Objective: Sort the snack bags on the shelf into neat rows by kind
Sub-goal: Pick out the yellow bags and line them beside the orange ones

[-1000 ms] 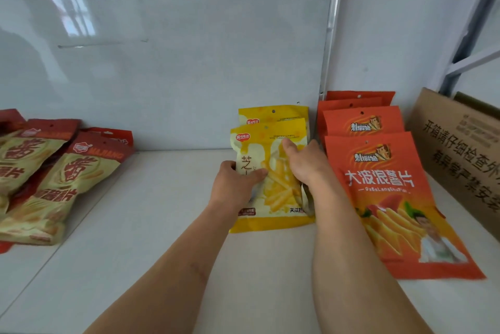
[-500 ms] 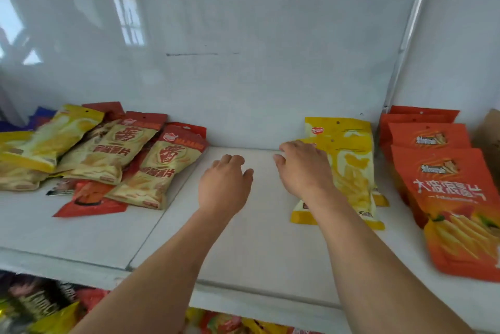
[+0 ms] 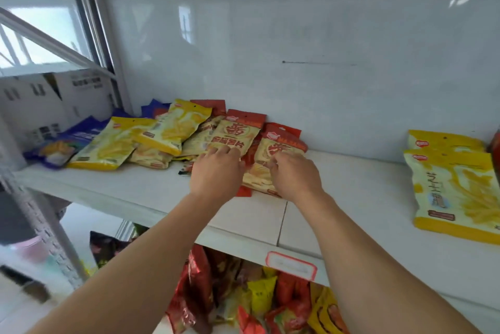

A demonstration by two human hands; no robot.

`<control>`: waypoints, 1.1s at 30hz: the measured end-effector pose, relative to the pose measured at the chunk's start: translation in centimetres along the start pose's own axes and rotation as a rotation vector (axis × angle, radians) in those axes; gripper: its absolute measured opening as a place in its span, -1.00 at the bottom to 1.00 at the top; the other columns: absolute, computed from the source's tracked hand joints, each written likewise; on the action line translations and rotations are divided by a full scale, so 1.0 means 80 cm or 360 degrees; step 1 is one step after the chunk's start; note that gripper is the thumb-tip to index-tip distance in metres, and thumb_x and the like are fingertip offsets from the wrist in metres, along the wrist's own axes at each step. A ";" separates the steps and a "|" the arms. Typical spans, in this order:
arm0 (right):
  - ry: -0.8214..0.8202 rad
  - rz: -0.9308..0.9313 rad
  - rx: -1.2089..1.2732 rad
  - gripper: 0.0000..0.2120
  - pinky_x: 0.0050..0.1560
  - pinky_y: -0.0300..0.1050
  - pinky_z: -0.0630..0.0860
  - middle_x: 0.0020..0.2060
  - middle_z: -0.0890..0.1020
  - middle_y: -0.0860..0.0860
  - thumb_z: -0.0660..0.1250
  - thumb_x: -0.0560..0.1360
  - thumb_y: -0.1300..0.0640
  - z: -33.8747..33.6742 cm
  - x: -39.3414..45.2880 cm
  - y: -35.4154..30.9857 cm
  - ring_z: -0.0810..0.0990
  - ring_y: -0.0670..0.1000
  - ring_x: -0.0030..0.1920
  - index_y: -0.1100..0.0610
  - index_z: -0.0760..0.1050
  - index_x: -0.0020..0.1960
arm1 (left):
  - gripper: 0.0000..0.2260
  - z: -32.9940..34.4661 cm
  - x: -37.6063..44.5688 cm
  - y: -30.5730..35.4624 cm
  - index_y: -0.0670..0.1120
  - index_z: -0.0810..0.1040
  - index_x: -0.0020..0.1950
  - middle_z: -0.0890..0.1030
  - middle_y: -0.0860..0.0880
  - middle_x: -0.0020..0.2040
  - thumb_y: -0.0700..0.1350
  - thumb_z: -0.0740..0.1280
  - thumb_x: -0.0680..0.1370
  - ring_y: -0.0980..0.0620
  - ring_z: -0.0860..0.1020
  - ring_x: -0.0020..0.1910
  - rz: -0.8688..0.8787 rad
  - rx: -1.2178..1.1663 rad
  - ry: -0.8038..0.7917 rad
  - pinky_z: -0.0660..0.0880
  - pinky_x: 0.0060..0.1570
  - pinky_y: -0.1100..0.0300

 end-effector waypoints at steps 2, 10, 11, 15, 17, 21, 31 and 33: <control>-0.0023 -0.0007 0.0055 -0.70 -0.01 0.01 0.53 0.03 0.63 0.03 0.09 0.66 0.01 0.010 0.010 -0.032 0.58 0.11 0.03 0.08 0.57 0.09 | -0.68 -0.003 0.001 -0.032 -0.04 0.54 0.29 0.59 -0.02 0.22 0.05 0.13 0.66 -0.08 0.50 0.24 -0.0031 0.0007 -0.0011 0.46 0.13 0.01; -0.0069 -0.0022 0.0429 -0.73 -0.06 0.00 0.56 -0.03 0.64 -0.02 0.10 0.65 0.02 0.048 0.085 -0.141 0.59 0.05 -0.07 0.07 0.54 0.10 | -0.69 0.010 0.028 -0.154 -0.02 0.54 0.29 0.59 -0.02 0.23 0.07 0.14 0.66 -0.10 0.51 0.23 -0.0155 0.0024 0.0001 0.44 0.14 0.01; -0.0074 -0.0010 0.0502 -0.72 -0.02 0.01 0.57 0.02 0.64 -0.01 0.10 0.65 0.01 0.056 0.099 -0.154 0.60 0.05 -0.03 0.07 0.54 0.16 | -0.68 0.013 0.035 -0.169 -0.02 0.55 0.28 0.59 -0.02 0.22 0.07 0.14 0.66 -0.10 0.52 0.22 -0.0180 0.0029 0.0012 0.44 0.14 0.01; -0.0114 0.0100 0.0722 -0.59 0.16 0.00 0.50 0.27 0.58 0.04 0.12 0.66 -0.05 0.093 0.157 -0.198 0.56 0.11 0.23 0.10 0.40 0.43 | -0.69 0.027 0.069 -0.225 -0.01 0.56 0.29 0.59 0.00 0.24 0.06 0.15 0.67 -0.08 0.52 0.22 -0.0290 -0.0046 0.0072 0.45 0.04 0.06; -0.0142 0.0192 0.0809 -0.52 0.18 0.03 0.50 0.29 0.57 0.09 0.13 0.66 -0.09 0.110 0.184 -0.219 0.56 0.14 0.25 0.14 0.31 0.48 | -0.68 0.032 0.090 -0.251 -0.01 0.53 0.34 0.57 0.00 0.29 0.06 0.18 0.67 -0.06 0.51 0.25 -0.0371 -0.0175 0.0085 0.47 0.01 0.08; -0.0139 0.0418 0.0781 -0.39 0.20 0.07 0.46 0.34 0.50 0.14 0.14 0.62 -0.20 0.145 0.228 -0.249 0.50 0.20 0.32 0.18 0.22 0.50 | -0.65 0.048 0.123 -0.301 0.00 0.50 0.40 0.55 -0.01 0.33 0.07 0.20 0.66 -0.07 0.50 0.28 -0.0516 -0.0378 0.0141 0.47 0.08 0.06; -0.0022 0.0802 0.0709 0.11 0.38 0.13 0.39 0.49 0.36 0.17 0.36 0.37 -0.43 0.193 0.276 -0.290 0.36 0.20 0.46 0.21 -0.02 0.60 | -0.24 0.083 0.171 -0.454 -0.14 0.13 0.58 0.24 -0.21 0.56 0.23 0.31 0.55 -0.26 0.22 0.53 -0.0867 -0.0136 -0.0173 0.23 0.46 -0.23; -0.0009 0.0857 0.0686 0.16 0.38 0.13 0.39 0.50 0.35 0.16 0.40 0.34 -0.42 0.198 0.278 -0.295 0.36 0.19 0.47 0.21 -0.06 0.61 | -0.04 0.090 0.179 -0.481 -0.16 0.05 0.60 0.16 -0.23 0.59 0.39 0.34 0.45 -0.28 0.17 0.55 -0.0921 -0.0170 -0.0346 0.20 0.47 -0.27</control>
Point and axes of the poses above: each hand's wrist, its own x-axis towards the middle knuckle, its own z-axis out of the palm, y = z × x, the point moved 3 cm from there along x, towards the middle knuckle
